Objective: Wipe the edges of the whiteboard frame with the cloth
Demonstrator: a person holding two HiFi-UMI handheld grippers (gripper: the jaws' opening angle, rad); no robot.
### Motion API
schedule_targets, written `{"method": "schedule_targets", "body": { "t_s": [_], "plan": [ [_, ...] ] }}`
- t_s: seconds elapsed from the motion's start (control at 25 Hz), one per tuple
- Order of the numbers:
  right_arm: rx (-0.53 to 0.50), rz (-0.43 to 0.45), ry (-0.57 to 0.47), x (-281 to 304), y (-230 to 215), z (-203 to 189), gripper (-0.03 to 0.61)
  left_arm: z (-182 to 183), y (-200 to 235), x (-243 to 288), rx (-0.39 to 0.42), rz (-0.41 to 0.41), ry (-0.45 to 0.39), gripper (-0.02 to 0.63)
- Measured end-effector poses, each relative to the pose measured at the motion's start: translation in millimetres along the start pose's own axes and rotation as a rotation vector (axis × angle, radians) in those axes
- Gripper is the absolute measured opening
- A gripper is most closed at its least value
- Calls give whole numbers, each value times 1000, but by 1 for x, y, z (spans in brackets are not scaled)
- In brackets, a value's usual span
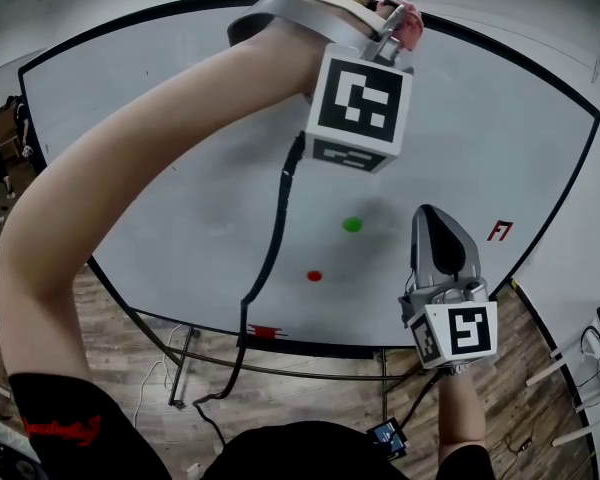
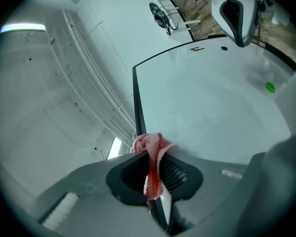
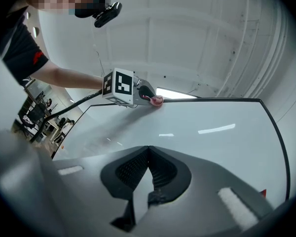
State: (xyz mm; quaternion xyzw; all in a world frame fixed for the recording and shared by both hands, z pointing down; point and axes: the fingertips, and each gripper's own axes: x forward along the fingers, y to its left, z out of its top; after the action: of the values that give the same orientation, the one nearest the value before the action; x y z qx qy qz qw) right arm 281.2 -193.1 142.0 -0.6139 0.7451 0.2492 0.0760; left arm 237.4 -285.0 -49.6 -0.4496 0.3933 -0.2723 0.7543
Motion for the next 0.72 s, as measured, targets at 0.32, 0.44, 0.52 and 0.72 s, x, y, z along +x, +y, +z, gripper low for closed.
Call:
{"method": "schedule_targets", "body": {
  "t_s": [0.32,0.44,0.52,0.72],
  "plan": [
    [3,81,-31,15,5,-1,2,-10,-5,3,4,-5,36,48],
    [12,107,-54,21,2,2,2,-13,-6,3,17,-15,48,48],
    [34,119,-67,24,-1,3,2,-13,-9,4,23,-25,54,48],
    [75,176,-101,32,8,4,2,-21,-14,5,8,-34,91,48]
  ]
}}
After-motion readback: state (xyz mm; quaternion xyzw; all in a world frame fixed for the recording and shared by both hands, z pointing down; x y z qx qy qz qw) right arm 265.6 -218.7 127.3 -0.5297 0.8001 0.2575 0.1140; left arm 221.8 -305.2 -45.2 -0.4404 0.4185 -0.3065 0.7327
